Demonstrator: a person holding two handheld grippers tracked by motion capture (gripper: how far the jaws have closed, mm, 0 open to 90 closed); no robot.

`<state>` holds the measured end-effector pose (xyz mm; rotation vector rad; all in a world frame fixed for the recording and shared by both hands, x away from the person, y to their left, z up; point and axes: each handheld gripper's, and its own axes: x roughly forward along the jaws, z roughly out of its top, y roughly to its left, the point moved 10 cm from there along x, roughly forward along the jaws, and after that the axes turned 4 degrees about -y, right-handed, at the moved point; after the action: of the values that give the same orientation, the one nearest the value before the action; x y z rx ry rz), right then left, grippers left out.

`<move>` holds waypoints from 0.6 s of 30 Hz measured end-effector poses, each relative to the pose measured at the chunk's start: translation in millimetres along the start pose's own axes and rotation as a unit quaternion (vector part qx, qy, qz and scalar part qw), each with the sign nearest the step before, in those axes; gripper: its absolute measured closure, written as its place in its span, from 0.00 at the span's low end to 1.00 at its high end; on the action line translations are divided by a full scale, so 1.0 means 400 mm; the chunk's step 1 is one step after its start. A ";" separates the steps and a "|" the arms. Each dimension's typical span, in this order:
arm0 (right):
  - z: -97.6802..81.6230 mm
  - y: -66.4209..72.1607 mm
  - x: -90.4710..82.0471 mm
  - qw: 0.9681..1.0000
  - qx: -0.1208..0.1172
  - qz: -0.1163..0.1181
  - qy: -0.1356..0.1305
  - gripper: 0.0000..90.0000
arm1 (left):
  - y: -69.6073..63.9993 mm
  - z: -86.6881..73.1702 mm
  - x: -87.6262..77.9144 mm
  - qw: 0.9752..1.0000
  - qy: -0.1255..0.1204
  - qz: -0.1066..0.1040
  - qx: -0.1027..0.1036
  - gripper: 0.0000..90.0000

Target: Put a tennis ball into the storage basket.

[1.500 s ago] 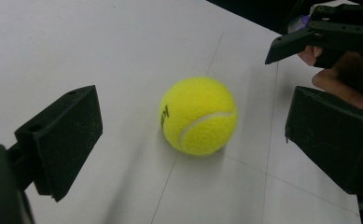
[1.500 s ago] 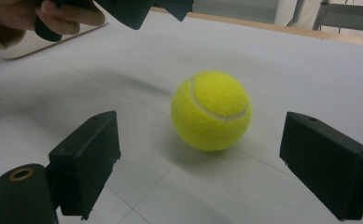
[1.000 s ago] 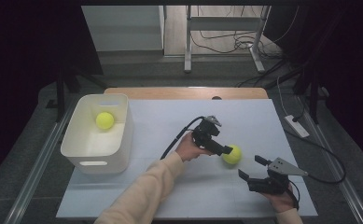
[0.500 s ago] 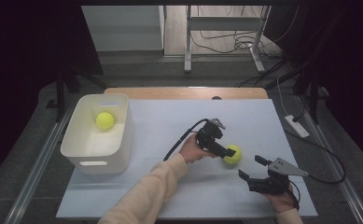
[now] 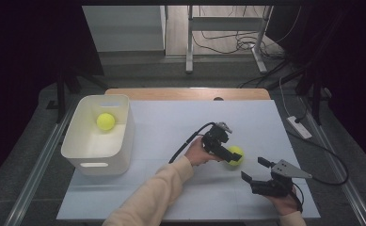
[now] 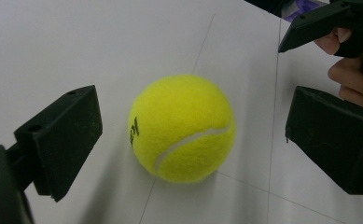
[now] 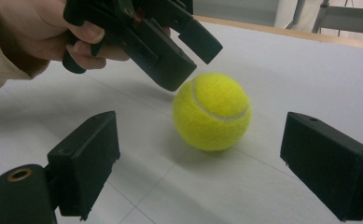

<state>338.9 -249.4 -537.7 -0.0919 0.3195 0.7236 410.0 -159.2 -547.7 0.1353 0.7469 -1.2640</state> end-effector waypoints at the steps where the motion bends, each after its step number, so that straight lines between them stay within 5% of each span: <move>1: 0.000 0.000 0.000 1.000 0.000 0.000 0.000 0.13 | 0.000 -0.001 0.003 1.000 0.001 0.000 -0.001 0.05; 18: -0.002 0.000 0.001 1.000 -0.001 0.001 0.001 0.13 | 0.004 -0.032 0.042 0.999 0.033 -0.006 -0.004 0.08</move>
<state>339.0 -249.2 -538.6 -0.0941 0.3209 0.7249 407.6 -166.1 -567.7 0.1676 0.8102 -1.2726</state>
